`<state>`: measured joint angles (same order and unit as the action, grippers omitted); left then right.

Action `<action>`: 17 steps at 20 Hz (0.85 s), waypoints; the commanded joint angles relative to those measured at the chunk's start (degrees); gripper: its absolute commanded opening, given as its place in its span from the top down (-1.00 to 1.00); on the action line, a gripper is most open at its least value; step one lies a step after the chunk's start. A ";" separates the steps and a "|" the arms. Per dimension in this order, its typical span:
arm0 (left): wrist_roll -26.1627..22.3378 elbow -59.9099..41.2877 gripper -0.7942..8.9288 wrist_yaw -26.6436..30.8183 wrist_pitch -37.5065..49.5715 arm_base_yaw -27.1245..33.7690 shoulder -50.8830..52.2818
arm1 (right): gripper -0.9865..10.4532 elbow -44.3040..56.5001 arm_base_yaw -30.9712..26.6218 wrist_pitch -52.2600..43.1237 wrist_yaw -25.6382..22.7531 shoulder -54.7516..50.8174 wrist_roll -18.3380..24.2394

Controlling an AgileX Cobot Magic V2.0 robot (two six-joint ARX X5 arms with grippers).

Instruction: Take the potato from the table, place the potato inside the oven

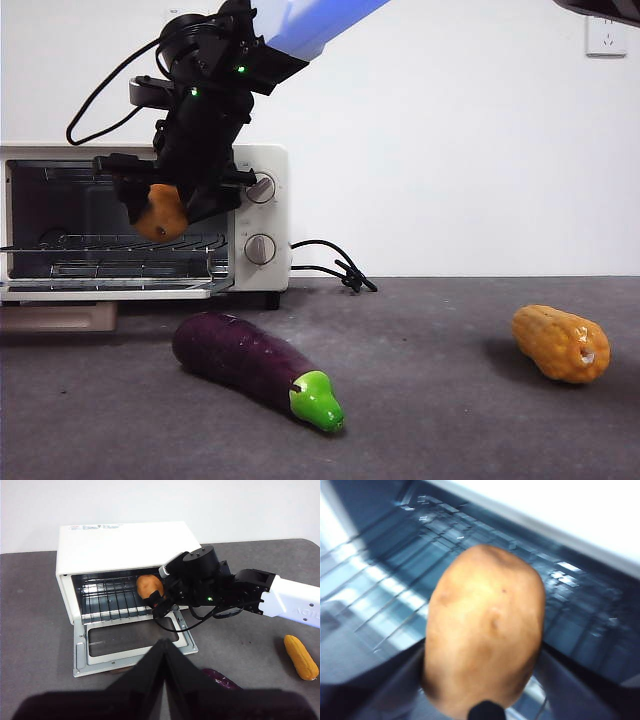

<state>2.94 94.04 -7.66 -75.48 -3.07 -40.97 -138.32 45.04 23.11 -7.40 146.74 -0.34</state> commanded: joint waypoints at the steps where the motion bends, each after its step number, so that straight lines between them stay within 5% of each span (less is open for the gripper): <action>1: -0.61 0.02 0.85 0.17 0.09 0.00 0.31 | -0.38 0.37 -0.39 0.00 -2.27 1.62 -0.50; 5: -0.61 0.02 0.85 0.17 0.09 0.00 0.31 | -0.38 -0.46 -0.04 2.89 -1.90 1.57 -0.74; 11: -0.63 0.02 0.85 0.17 0.09 -0.72 0.35 | -0.38 -14.47 1.51 23.10 -5.44 1.46 -1.42; 14: -1.64 0.02 0.85 0.20 0.09 -0.79 0.35 | -0.37 -22.80 2.51 35.39 -5.90 1.46 -5.25; 17: -3.13 0.00 0.85 0.22 0.09 -0.76 -0.13 | 0.01 -30.40 3.06 47.43 -6.32 1.46 -5.92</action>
<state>1.10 94.04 -7.60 -75.48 -3.66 -41.08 -168.66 48.03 70.72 -13.82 147.59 -5.21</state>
